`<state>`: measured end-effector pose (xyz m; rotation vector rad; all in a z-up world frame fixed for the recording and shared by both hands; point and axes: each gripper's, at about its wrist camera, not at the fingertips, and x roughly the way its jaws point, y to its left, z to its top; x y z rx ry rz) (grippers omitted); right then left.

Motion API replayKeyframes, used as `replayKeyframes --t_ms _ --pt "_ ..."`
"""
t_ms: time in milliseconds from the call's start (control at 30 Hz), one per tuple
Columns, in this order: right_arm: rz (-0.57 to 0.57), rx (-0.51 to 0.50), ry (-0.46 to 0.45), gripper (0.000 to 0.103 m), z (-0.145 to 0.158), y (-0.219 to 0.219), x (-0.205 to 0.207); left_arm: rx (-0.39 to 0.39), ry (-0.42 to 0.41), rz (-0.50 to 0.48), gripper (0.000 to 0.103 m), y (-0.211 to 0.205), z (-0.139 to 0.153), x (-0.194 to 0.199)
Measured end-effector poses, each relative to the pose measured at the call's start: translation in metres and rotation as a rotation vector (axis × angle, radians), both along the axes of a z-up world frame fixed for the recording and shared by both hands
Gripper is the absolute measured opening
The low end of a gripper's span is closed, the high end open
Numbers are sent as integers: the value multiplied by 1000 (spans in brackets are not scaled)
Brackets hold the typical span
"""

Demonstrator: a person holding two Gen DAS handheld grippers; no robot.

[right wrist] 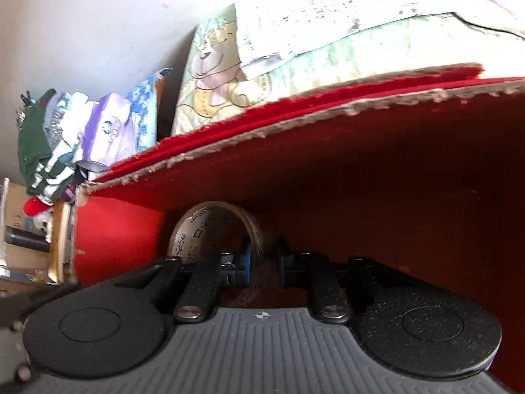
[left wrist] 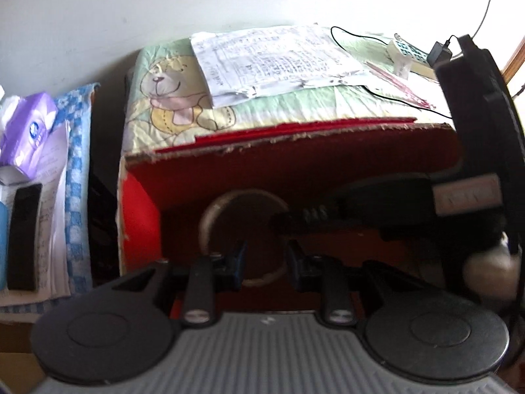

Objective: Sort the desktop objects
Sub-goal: 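Carry the tape roll with the right gripper down into the red box, then open the right gripper to release the tape roll and lift out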

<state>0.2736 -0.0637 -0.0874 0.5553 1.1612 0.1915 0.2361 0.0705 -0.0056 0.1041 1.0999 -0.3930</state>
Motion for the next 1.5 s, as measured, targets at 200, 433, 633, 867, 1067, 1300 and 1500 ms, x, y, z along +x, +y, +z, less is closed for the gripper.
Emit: replayKeyframes --t_ms 200,433,633,867,1067,1300,1500 --pt "1 119 7 28 -8 -9 0 -28 -8 -22 26 3 4 -7" --pt "-34 111 -49 30 19 -35 -15 -72 -6 -89 26 -13 5 -13" --pt "-134 20 -99 29 18 -58 -23 -106 16 -162 26 -38 -1 -10" --pt "-197 34 -121 29 7 -51 -16 -34 126 -146 26 -52 -30 7" --pt "-169 29 -138 29 8 -44 -13 -20 175 -80 28 -44 -40 17" --pt "-177 20 -144 29 8 -40 -12 -31 169 32 31 -32 -39 20" --pt "-179 16 -148 29 9 -41 -13 -25 152 101 32 -23 -37 23"
